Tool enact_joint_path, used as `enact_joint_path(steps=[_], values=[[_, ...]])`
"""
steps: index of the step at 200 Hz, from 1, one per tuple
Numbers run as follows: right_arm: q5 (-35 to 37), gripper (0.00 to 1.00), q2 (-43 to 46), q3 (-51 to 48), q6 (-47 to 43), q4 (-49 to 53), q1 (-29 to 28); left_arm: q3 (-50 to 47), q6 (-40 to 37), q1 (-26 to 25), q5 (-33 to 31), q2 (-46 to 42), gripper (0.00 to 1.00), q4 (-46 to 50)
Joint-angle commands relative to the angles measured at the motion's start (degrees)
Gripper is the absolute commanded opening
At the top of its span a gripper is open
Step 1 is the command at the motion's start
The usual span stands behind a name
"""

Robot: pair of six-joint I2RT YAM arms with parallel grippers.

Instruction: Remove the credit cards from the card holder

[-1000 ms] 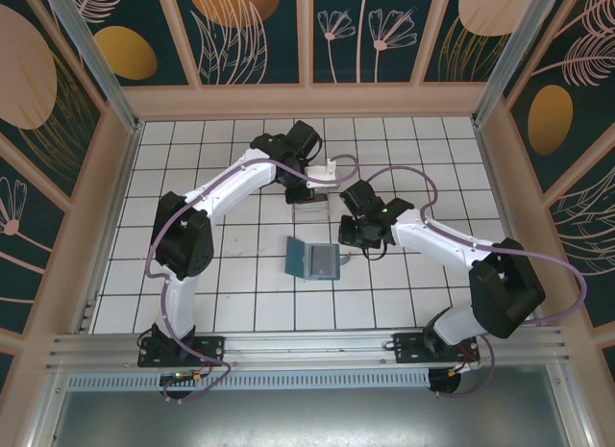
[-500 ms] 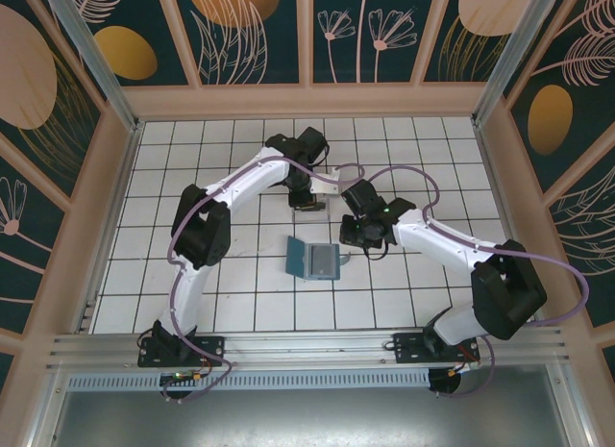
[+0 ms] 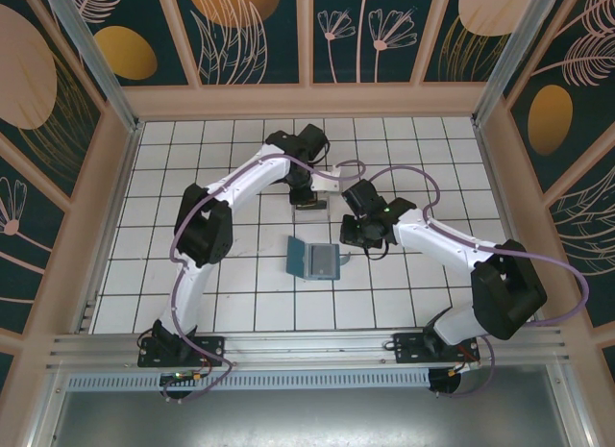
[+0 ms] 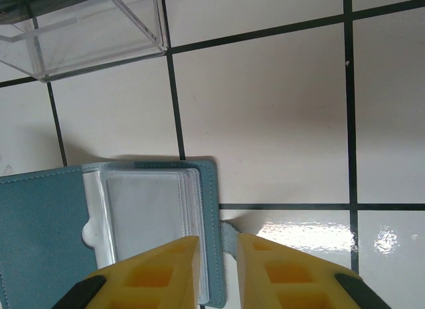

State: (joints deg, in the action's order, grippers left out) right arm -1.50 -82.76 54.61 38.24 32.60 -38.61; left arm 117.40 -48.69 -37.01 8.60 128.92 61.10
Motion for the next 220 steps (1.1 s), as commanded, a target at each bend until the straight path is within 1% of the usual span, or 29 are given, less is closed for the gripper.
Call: enact_joint_path(steps=[1,26,55,67,79,99,119,152,170,188,220], values=[[0.6,0.23,-0.3,-0.6,-0.3,0.2,0.6,1.9,-1.4,0.5,2.3,2.3,0.02,3.8],[0.7,0.23,-0.3,-0.7,-0.3,0.3,0.6,3.8,-1.7,0.6,2.9,4.1,0.06,5.7],[0.7,0.22,-0.3,-0.8,-0.4,0.5,0.7,7.2,-1.1,1.1,3.3,6.6,0.15,7.5],[0.7,0.23,-0.4,-0.8,-0.4,0.5,0.8,8.4,-0.7,1.2,2.7,7.1,0.18,7.6],[0.7,0.23,-0.5,-0.7,-0.4,0.7,0.8,9.2,-0.6,1.2,2.1,7.2,0.24,7.5],[0.9,0.22,0.0,-0.6,-0.3,0.8,0.8,9.9,-0.4,1.3,0.4,6.9,0.28,6.3],[1.1,0.23,0.3,-0.4,-0.2,1.0,0.8,9.9,-0.4,1.3,-1.8,6.2,0.29,4.6],[1.1,0.23,0.9,-0.6,0.1,1.1,0.8,9.7,0.6,1.3,-4.1,5.0,0.34,2.4],[1.3,0.23,1.5,-0.7,0.2,1.1,0.8,9.6,1.8,1.3,-3.3,4.0,0.37,1.2],[1.4,0.22,2.0,-0.9,0.4,1.0,0.8,9.1,3.5,1.3,-1.1,2.5,0.38,0.0],[0.7,0.23,2.2,-1.2,0.6,0.1,0.8,2.8,10.1,1.3,1.2,-2.6,0.38,-7.1]])
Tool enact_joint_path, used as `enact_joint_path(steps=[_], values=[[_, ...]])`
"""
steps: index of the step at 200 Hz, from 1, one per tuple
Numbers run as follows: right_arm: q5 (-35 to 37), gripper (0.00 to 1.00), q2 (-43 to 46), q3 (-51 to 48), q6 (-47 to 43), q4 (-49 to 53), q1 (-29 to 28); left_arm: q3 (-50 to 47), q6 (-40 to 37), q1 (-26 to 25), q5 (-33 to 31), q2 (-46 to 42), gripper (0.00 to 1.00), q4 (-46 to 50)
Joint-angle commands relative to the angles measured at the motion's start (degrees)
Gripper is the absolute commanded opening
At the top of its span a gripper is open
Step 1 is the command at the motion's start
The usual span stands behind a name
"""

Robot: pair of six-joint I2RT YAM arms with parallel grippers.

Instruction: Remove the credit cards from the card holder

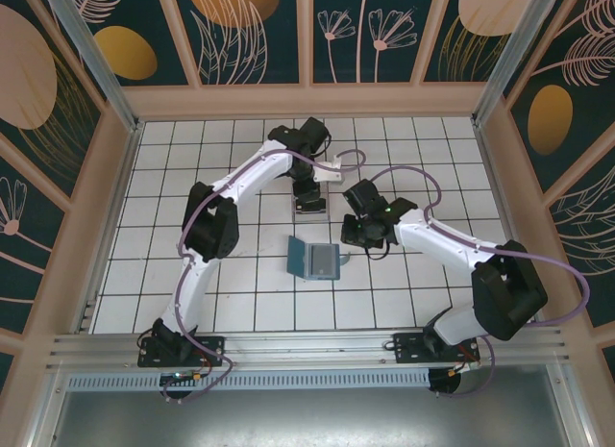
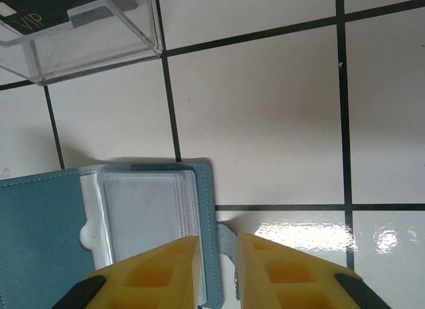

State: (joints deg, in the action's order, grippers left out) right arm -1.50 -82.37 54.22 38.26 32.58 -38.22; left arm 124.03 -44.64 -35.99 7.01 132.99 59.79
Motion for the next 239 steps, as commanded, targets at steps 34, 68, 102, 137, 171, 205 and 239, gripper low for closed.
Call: enact_joint_path(steps=[34,68,102,137,171,205,239], values=[[-2.1,0.23,1.5,-1.8,0.8,-2.1,0.4,-14.7,17.4,0.3,3.0,-14.6,0.38,-18.3],[-3.5,0.26,0.1,-2.9,1.0,-3.8,0.4,-26.9,34.0,0.2,1.0,-23.1,0.38,-30.0],[-4.1,0.31,-2.1,-3.4,0.6,-4.6,0.4,-36.2,51.1,0.2,5.0,-29.4,0.35,-37.2],[-5.3,0.31,-3.7,-4.9,0.4,-6.2,0.4,-45.5,65.2,-1.8,10.3,-34.0,0.34,-46.1],[-6.6,0.31,-3.1,-7.5,0.6,-7.8,0.4,-45.8,67.5,-7.7,5.5,-32.8,0.32,-40.7],[-6.9,0.31,-2.0,-10.0,0.6,-8.9,0.6,-48.8,72.6,-11.0,2.0,-32.0,0.3,-38.5],[-8.1,0.31,-0.2,-12.4,0.7,-11.0,1.3,-53.0,80.2,-12.5,-0.4,-33.0,0.29,-39.0]])
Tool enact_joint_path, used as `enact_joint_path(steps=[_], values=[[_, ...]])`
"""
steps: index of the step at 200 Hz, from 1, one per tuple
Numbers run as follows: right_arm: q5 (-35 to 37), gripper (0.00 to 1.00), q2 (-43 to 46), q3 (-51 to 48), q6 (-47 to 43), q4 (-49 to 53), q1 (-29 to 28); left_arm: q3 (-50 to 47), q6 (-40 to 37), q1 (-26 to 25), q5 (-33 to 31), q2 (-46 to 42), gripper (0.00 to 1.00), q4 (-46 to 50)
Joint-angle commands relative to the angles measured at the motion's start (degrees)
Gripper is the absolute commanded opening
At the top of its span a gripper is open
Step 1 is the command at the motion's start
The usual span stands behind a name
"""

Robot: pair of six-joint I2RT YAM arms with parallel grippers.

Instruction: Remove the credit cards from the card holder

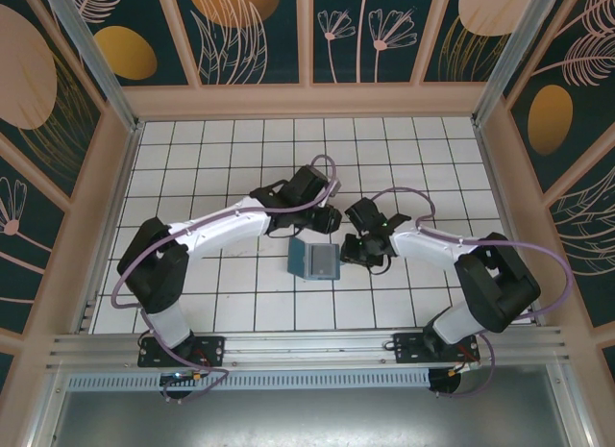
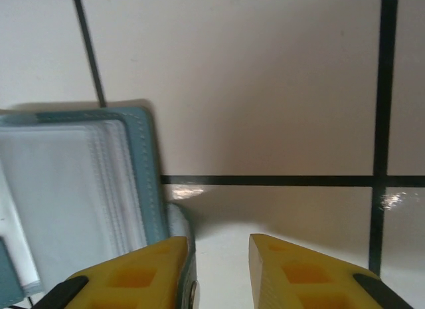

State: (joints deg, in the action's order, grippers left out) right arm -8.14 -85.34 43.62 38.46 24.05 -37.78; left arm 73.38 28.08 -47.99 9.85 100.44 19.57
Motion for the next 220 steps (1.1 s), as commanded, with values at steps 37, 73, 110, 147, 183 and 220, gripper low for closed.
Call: enact_joint_path(steps=[37,73,110,147,183,220], values=[[-3.5,0.31,3.9,-4.0,0.7,-5.0,1.6,-2.0,12.1,-3.0,-6.2,2.0,0.28,4.4],[-4.2,0.31,4.2,-5.6,1.0,-6.8,2.0,-1.0,17.1,-5.2,-8.2,3.9,0.25,7.5],[-4.3,0.3,4.4,-6.4,0.8,-7.1,2.2,-5.4,22.2,-5.3,0.2,3.2,0.2,-0.2],[-4.1,0.3,4.9,-6.5,0.7,-6.9,2.2,-7.8,25.5,-5.3,6.3,4.9,0.18,-5.7],[-4.1,0.3,5.4,-7.0,1.1,-7.0,2.2,-8.6,25.9,-5.3,8.7,6.5,0.17,-7.5],[-3.8,0.3,5.6,-6.9,1.2,-6.8,2.2,-9.3,25.8,-5.4,8.2,8.2,0.16,-6.5]])
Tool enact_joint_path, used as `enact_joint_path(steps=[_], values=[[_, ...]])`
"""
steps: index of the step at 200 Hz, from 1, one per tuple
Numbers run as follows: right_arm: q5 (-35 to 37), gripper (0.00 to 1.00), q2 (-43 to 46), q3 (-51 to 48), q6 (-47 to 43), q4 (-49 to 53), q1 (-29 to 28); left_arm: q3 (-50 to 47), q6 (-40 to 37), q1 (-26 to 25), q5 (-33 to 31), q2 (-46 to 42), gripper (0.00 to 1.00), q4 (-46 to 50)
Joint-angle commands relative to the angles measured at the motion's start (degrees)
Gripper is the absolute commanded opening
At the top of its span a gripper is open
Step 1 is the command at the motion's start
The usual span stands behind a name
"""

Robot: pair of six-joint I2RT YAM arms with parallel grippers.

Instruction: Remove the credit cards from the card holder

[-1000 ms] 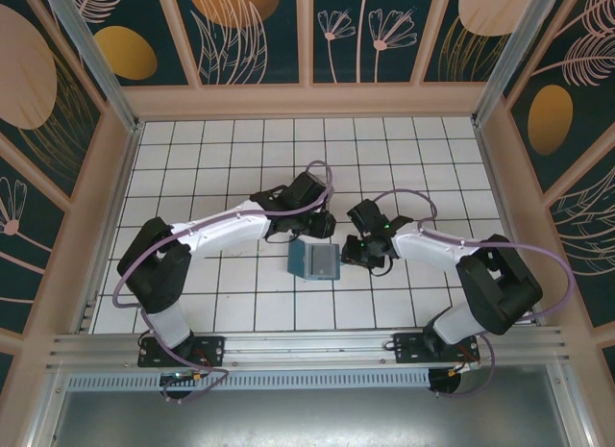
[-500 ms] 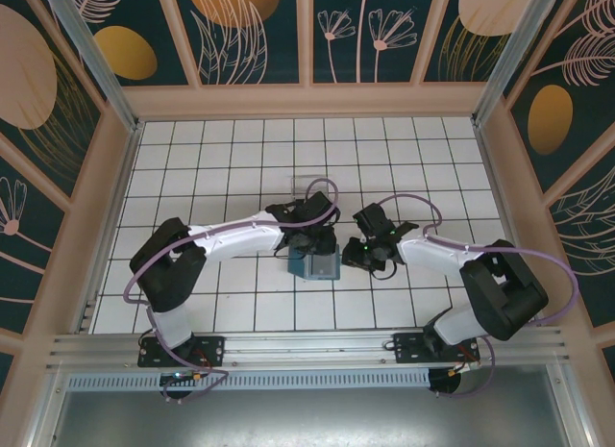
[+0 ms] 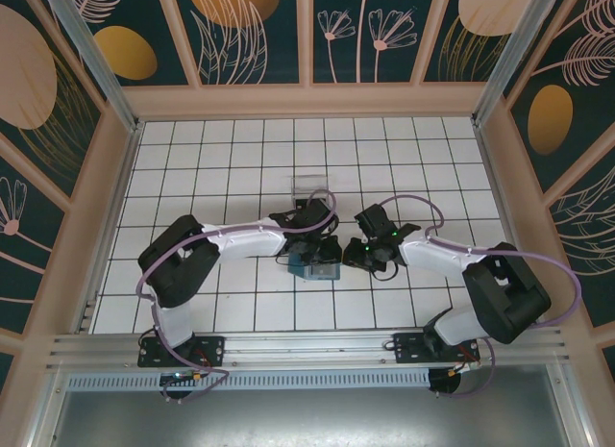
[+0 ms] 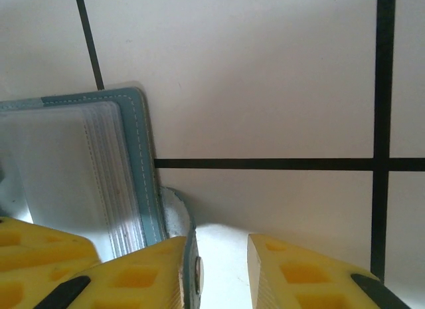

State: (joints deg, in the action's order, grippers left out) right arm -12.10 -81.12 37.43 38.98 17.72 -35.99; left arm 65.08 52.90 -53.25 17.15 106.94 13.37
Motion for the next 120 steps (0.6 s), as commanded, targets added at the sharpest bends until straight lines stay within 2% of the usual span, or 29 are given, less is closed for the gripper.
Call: enact_joint_path(steps=[1,61,120], values=[[0.2,0.3,1.4,-0.7,0.7,-0.5,0.4,-0.9,0.9,0.0,0.9,1.7,0.16,-0.2],[0.8,0.28,1.0,-0.6,0.5,0.1,0.4,-0.8,-0.2,0.0,-2.0,1.5,0.16,2.9],[1.9,0.18,0.0,-0.4,0.2,1.0,0.5,-0.8,-1.8,0.0,-4.2,0.0,0.16,5.4]])
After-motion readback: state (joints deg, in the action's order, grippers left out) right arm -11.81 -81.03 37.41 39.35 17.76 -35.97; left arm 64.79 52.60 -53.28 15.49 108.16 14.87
